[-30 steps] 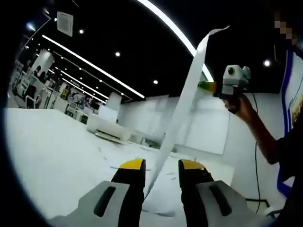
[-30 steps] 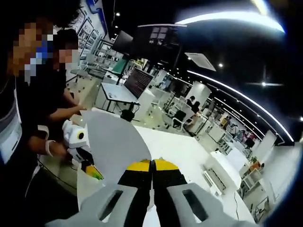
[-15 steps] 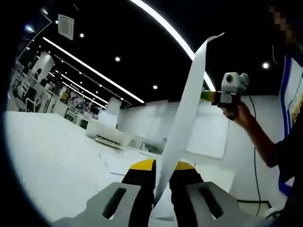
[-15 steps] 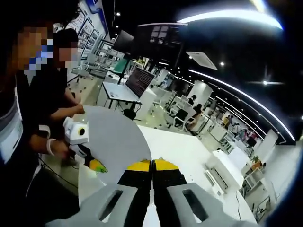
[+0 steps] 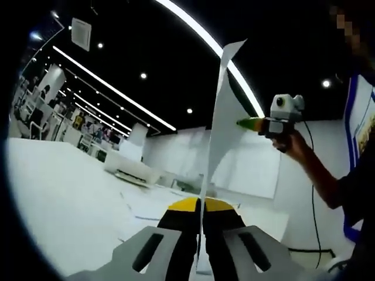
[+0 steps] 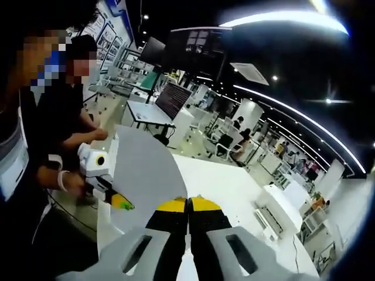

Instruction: Organize the stack of printing papers by aligning and flattening the scattered papers on the table

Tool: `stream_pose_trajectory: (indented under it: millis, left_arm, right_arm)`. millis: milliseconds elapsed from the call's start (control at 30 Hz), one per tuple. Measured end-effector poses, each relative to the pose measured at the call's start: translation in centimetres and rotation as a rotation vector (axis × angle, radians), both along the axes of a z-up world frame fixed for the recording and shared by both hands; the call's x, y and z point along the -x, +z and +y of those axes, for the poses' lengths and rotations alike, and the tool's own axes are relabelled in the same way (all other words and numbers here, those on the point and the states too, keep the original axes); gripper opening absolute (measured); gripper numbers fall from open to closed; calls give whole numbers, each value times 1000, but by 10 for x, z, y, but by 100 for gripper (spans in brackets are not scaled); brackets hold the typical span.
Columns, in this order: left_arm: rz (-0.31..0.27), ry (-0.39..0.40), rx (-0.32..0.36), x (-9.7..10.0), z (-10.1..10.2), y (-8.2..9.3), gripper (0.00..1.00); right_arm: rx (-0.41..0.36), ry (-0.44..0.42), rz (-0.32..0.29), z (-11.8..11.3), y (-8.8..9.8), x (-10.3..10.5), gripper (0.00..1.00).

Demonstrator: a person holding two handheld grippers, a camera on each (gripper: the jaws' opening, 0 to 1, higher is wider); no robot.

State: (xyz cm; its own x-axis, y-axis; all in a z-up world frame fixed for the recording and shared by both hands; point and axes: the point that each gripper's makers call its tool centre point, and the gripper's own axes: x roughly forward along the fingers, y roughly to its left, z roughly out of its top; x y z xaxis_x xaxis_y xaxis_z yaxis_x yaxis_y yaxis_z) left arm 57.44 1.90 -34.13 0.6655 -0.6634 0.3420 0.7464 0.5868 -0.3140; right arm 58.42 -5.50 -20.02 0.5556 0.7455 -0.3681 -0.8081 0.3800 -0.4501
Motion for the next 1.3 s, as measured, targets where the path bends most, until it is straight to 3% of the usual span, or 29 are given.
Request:
stream_pose_trajectory:
  millis: [200, 667, 800, 900, 1000, 1300]
  left_arm:
    - [-20, 10, -27, 1, -1, -1, 6]
    - [2, -20, 27, 3, -2, 3, 6]
    - [21, -42, 74, 2, -1, 6, 6]
    - [34, -57, 114, 2, 3, 11, 6]
    - [32, -47, 106, 2, 4, 10, 6]
    - [65, -40, 103, 0, 4, -5, 6]
  right_arm:
    - [-3, 6, 1, 1, -1, 0, 0]
    - [-49, 49, -21, -7, -4, -3, 0]
    - [-92, 35, -45, -16, 3, -8, 17]
    - [-137, 23, -31, -23, 9, -10, 17]
    - [-165, 16, -24, -31, 9, -12, 18]
    - [-153, -36, -46, -54, -6, -19, 22]
